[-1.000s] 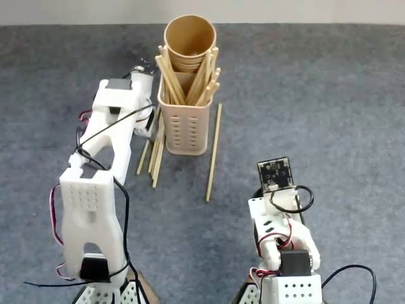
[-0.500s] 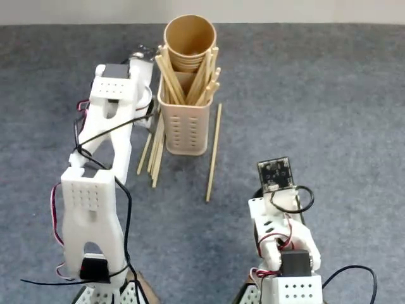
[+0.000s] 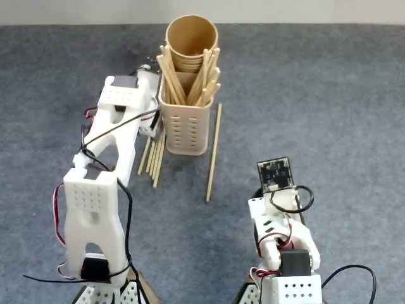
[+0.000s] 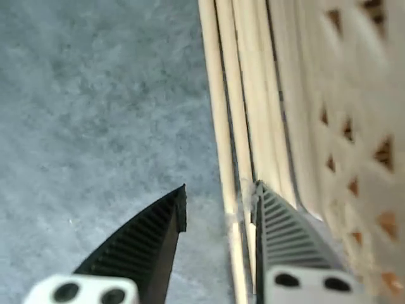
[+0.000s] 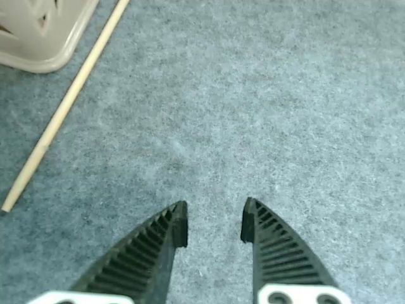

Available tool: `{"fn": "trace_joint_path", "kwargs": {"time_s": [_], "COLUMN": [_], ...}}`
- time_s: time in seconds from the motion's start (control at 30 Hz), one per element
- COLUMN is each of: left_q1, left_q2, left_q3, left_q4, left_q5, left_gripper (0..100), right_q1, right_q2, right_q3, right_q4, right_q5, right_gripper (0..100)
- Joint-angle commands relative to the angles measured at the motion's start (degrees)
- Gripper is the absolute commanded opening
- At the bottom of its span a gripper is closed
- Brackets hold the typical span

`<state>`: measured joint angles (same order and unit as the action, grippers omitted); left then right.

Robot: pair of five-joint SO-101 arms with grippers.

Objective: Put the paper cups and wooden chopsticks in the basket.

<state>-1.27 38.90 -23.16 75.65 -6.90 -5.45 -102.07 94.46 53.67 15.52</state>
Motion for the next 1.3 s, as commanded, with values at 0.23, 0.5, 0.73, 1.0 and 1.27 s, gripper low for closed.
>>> {"fn": "trace_joint_path", "kwargs": {"time_s": [0.23, 0.5, 0.73, 1.0, 1.27], "left_q1": [-3.38, -2.51, -3.91, -10.86, -12.62], "left_q2": [3.03, 11.47, 15.60, 15.52, 9.19], "left_q3": [-0.57, -7.52, -24.48, -50.95, -71.78], "left_q4": [-1.76, -3.25, 11.34, 24.62, 26.46], "left_q5": [-0.44, -0.35, -0.26, 2.20, 3.60], "left_gripper": [17, 4, 0, 0, 0], "right_q1": [-0.66, -0.66, -0.66, -0.66, -0.66], "right_q2": [-0.66, -0.66, -0.66, -0.66, -0.66], "right_q3": [0.92, 0.92, 0.92, 0.92, 1.01], "right_q4": [-1.27, -1.27, -1.27, -1.27, -1.27], "right_q5": [-0.09, -0.09, -0.09, -0.09, -0.09], "right_gripper": [14.9, 14.9, 14.9, 14.9, 14.9]}}
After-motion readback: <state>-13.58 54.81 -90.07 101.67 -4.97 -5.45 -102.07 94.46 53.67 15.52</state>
